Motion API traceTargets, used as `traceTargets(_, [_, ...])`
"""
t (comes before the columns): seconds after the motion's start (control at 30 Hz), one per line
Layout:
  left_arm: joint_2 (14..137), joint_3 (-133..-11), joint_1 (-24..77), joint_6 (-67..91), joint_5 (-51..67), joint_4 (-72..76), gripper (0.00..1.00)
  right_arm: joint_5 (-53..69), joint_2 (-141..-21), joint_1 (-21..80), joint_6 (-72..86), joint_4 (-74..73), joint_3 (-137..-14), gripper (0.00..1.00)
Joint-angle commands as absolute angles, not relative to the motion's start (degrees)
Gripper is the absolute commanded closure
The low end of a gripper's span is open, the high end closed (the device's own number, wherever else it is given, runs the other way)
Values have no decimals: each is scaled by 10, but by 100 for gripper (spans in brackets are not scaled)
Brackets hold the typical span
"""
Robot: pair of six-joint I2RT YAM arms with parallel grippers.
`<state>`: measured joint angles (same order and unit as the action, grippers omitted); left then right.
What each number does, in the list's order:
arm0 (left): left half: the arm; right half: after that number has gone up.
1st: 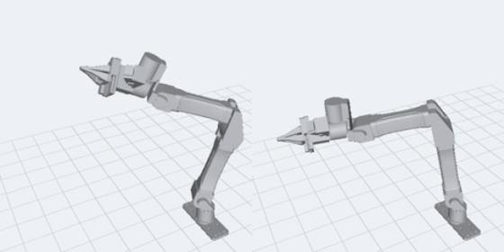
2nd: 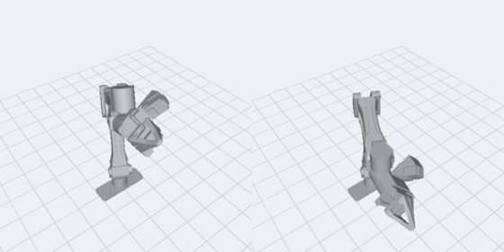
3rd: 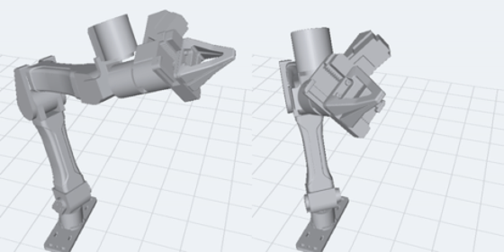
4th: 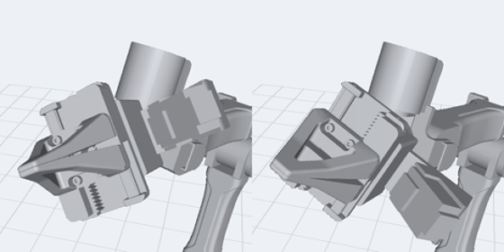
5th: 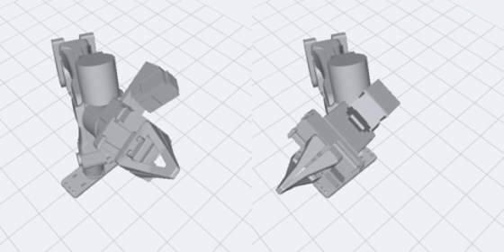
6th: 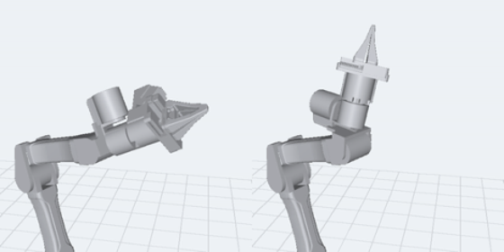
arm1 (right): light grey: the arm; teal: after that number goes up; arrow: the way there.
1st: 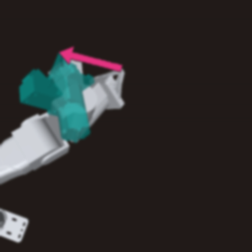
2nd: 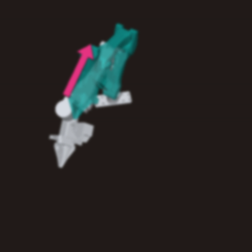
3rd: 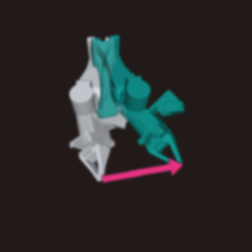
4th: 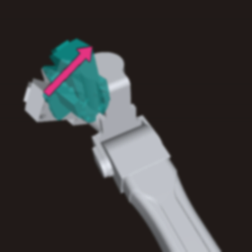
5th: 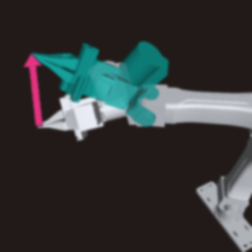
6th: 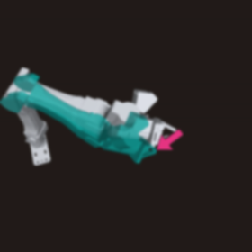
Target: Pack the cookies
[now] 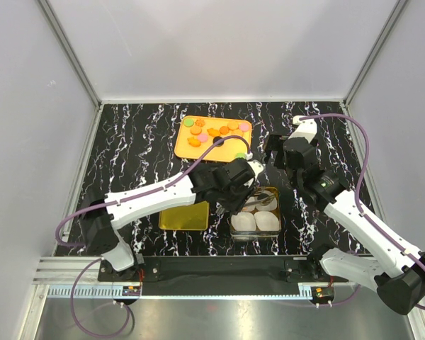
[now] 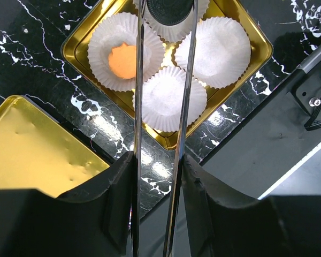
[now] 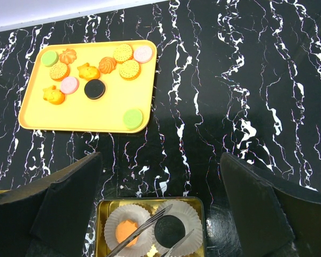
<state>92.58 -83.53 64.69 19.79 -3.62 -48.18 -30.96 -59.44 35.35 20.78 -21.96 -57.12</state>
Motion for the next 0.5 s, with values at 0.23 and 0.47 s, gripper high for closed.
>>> traceTargets(0.23, [942, -867, 650, 192, -27, -454, 55, -310, -589, 354, 212, -207, -583, 0])
traceTargets(0.47, [929, -875, 650, 187, -28, -457, 55, -305, -589, 353, 210, -204, -583, 0])
